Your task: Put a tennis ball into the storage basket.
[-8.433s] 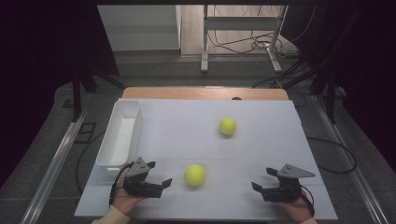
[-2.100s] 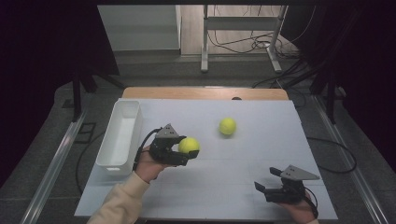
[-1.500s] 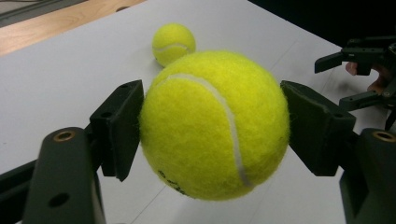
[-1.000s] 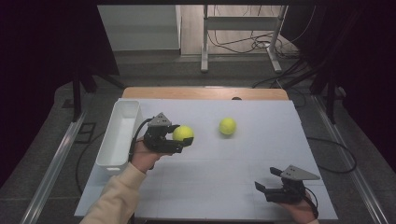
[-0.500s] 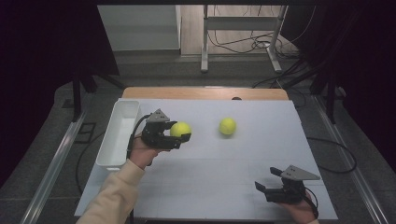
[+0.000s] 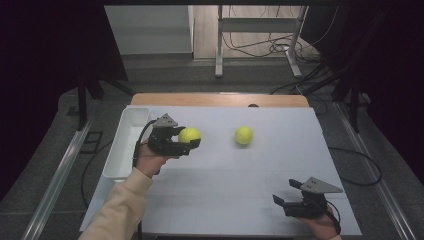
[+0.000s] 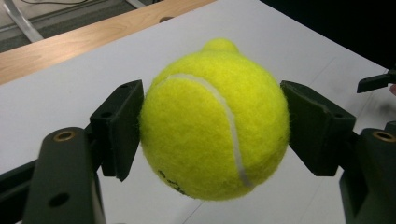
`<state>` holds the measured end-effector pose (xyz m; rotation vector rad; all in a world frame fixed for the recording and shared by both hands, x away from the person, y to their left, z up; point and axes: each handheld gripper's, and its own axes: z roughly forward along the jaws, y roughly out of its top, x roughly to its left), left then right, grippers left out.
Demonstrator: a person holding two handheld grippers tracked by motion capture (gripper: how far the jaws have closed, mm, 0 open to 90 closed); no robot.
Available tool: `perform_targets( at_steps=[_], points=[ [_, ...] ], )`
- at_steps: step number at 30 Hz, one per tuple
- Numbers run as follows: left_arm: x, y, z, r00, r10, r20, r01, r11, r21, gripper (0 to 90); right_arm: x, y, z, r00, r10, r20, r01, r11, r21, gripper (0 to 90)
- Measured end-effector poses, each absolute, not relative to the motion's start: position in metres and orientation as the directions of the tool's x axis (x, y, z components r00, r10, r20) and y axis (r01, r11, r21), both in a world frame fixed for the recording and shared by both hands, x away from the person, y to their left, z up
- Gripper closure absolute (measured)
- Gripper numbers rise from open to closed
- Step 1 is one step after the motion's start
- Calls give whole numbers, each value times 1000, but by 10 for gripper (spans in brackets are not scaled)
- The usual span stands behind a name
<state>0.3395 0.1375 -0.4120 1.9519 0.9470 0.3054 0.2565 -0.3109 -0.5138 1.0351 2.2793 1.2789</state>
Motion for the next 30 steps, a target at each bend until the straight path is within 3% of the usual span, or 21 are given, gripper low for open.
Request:
perform_targets(
  at_steps=[30],
  points=[
    [353, 152, -400, 632, 763, -134, 498, -267, 825, 264, 256, -311, -513, -683, 727, 70, 434, 327, 839, 142]
  ],
)
